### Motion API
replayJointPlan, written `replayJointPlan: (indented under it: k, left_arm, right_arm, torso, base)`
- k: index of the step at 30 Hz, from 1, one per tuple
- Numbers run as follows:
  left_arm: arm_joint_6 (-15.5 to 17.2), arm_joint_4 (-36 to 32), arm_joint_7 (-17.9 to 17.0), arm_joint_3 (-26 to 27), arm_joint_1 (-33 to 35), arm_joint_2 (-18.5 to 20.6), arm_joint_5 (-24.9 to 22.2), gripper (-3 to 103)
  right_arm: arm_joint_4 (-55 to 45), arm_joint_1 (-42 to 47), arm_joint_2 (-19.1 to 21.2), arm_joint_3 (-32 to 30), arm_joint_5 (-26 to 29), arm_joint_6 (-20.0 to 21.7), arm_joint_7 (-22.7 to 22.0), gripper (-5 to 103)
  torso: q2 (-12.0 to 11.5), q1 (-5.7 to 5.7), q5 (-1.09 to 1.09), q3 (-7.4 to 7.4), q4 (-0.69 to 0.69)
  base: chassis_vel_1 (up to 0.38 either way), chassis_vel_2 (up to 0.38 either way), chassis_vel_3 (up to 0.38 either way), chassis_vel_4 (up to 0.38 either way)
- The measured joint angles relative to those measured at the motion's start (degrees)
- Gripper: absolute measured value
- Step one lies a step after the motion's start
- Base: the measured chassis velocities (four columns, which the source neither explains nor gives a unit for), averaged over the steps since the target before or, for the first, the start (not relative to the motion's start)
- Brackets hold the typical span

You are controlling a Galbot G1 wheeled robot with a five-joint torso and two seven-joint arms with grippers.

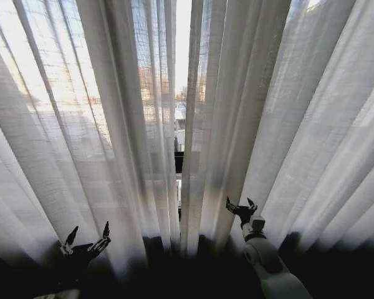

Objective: Open the curtains by pulling them apart, changing their state from closed to fully open.

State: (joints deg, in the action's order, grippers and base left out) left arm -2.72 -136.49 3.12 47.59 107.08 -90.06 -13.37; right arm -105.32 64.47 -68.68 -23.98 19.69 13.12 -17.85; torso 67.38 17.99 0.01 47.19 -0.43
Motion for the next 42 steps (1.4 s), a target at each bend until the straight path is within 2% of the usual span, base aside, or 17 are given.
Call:
replayJointPlan:
  k: [4,6,9,11,14,15,18,20,24,42]
  left_arm:
    - [0.03,-0.12,0.0,0.1,0.03,-0.03,0.1,100]
    - [0.04,-0.14,0.0,0.11,0.02,-0.04,0.13,100]
    - [0.07,-0.18,0.0,0.11,0.02,-0.04,0.32,100]
    - [0.07,-0.21,0.0,0.11,0.03,-0.05,0.36,100]
    - [0.07,-0.33,0.0,0.11,0.08,-0.1,0.41,100]
    - [0.07,-0.33,0.0,0.11,0.08,-0.1,0.41,100]
    - [0.07,-0.47,0.0,0.03,0.09,-0.28,0.49,100]
    - [0.07,-0.47,0.0,-0.05,0.09,-0.34,0.54,100]
    - [-0.09,-0.48,0.0,-0.3,0.34,-0.45,0.76,100]
    - [-1.02,-0.8,-0.01,-0.46,0.65,-1.03,0.8,100]
  right_arm:
    - [0.36,-0.83,0.02,0.48,0.16,-0.11,0.89,70]
    - [0.37,-0.92,0.02,0.63,0.18,-0.13,1.02,70]
    - [0.26,-1.16,0.01,1.11,0.37,-0.17,1.16,53]
    - [0.09,-1.21,-0.02,1.28,0.65,-0.18,1.18,53]
    - [-0.3,-1.28,0.04,1.55,1.15,-0.18,1.26,36]
    - [-0.3,-1.28,0.04,1.55,1.15,-0.18,1.26,36]
    - [-0.44,-1.39,0.34,1.68,1.21,-0.18,1.33,20]
    - [-0.51,-1.43,0.37,1.69,1.22,-0.18,1.34,20]
    - [-1.1,-1.22,0.35,1.97,1.22,-0.18,1.34,2]
    - [-2.09,-0.62,0.51,2.55,1.32,0.87,1.7,0]
  torso:
    - [0.0,0.0,0.0,0.0,-0.02]
    - [0.0,0.0,0.0,0.0,-0.02]
    - [0.0,0.0,0.0,0.0,-0.02]
    - [0.0,0.0,0.0,0.0,-0.01]
    - [0.0,0.0,0.0,0.0,-0.01]
    - [0.0,0.0,0.0,0.0,-0.01]
    - [0.0,0.0,0.0,0.0,-0.01]
    - [0.0,0.0,0.0,0.0,-0.01]
    - [0.0,0.0,0.0,0.0,-0.01]
    - [0.0,0.0,0.01,0.0,-0.01]
  base:
    - [0.0,0.0,0.0,0.0]
    - [0.0,0.0,0.0,0.0]
    - [0.0,0.0,0.0,0.0]
    - [0.0,0.0,0.0,0.0]
    - [0.0,0.0,0.0,0.0]
    - [0.0,0.0,0.0,0.0]
    - [0.0,0.0,0.0,0.0]
    - [0.0,0.0,0.0,0.0]
    - [0.0,0.0,0.0,0.0]
    - [0.0,0.0,0.0,0.0]
